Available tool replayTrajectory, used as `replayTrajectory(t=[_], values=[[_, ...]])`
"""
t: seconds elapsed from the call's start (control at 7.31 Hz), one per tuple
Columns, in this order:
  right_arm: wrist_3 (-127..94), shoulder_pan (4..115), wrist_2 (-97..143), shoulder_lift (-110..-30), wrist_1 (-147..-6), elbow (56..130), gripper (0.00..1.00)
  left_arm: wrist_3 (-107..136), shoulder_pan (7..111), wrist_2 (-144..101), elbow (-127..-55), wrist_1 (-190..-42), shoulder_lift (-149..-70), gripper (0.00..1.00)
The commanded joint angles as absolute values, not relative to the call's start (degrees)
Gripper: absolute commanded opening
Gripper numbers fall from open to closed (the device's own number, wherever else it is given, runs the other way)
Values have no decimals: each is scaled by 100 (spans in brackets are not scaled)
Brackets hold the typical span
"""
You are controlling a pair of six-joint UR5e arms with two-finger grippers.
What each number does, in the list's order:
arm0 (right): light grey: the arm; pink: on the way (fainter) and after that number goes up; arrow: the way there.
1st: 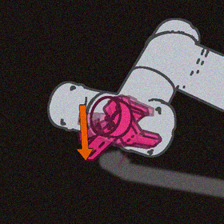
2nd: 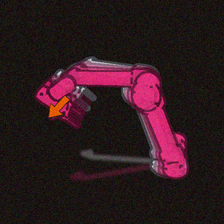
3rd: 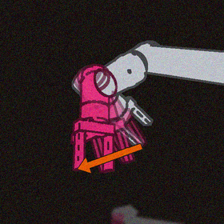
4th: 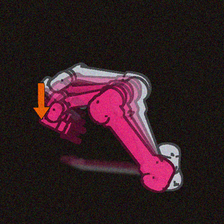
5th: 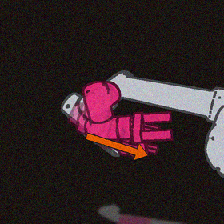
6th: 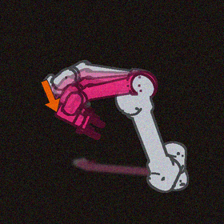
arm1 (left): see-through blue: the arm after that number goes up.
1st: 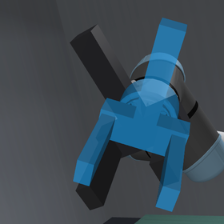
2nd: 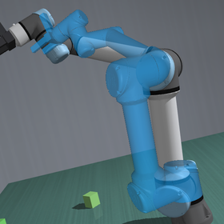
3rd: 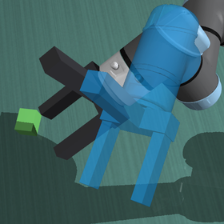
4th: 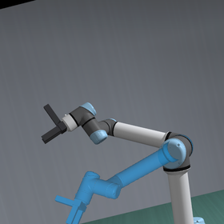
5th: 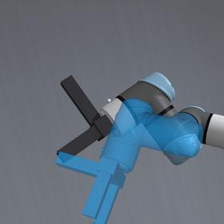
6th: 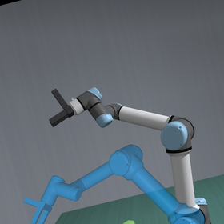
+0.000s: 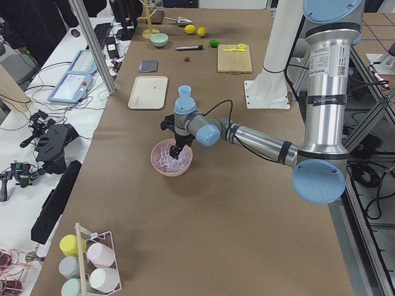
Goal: Mash ice and strawberries in cup
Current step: 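Lower the left gripper into the bowl to grasp another ice cube, then close the left gripper on an ice cube and lift it from the bowl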
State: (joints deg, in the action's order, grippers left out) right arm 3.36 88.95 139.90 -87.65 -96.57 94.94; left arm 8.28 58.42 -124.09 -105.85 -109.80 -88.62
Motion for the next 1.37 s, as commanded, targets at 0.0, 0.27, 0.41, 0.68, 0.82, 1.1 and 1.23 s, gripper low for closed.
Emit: replayTrajectory(t=[0.0, 0.27, 0.41, 0.68, 0.82, 1.1, 1.23], values=[[334, 8895, 13983, -8754, -9650, 9492, 100, 293, 6142, -12585, -10338, -10960, -8798, 97], [343, 8895, 13983, -8736, -9650, 9501, 100, 132, 6258, -12612, -10064, -10960, -8964, 96], [334, 8895, 13983, -8728, -9650, 9492, 100, 132, 6258, -12612, -9916, -10986, -9095, 93], [343, 8886, 13975, -8684, -9650, 9457, 100, 132, 6249, -12612, -9897, -10986, -9105, 92], [343, 8886, 13983, -8684, -9650, 9457, 100, 132, 6249, -12621, -9888, -10986, -9105, 92], [343, 8886, 13975, -8684, -9650, 9457, 100, 132, 6249, -12621, -9879, -10995, -9088, 81], [343, 8886, 13966, -8684, -9650, 9448, 100, 132, 6249, -12621, -9879, -10995, -9088, 77]])
